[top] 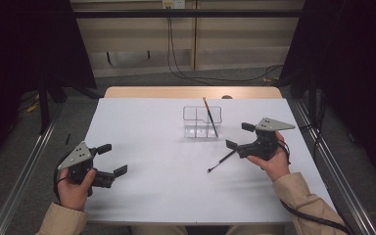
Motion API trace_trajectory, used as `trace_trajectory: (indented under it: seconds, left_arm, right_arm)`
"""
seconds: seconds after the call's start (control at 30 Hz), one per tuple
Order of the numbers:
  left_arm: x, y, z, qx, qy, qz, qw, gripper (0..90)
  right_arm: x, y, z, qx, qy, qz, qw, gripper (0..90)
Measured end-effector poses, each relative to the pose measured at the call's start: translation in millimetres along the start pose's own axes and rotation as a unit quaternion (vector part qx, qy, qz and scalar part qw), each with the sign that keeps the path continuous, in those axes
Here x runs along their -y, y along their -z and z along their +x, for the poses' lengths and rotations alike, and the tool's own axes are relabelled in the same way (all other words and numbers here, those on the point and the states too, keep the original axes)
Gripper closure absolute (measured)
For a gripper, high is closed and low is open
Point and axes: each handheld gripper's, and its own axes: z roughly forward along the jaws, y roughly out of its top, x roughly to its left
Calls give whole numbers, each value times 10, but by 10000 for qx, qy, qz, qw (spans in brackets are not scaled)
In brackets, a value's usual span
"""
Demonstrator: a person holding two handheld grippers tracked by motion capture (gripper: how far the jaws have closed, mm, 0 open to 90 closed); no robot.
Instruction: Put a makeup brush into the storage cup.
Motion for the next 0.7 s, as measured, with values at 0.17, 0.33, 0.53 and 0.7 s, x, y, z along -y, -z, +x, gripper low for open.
trace_trajectory:
  seconds: [0.17,0.33,0.53,0.7]
  left_arm:
    - [3,-5,1,5,0,15,10000,0]
    - [3,-1,4,1,-6,4,10000,0]
    - [8,1,1,5,-1,25,10000,0]
    - [8,8,2,-4,-1,21,10000,0]
  right_arm:
    - [-14,-72,-1,-28,-13,11,10000,26]
    - [-31,-149,-10,-53,30,86,9999,26]
    - [-29,-224,-10,-136,48,202,9997,24]
    - [-24,-256,-11,-138,61,260,9995,24]
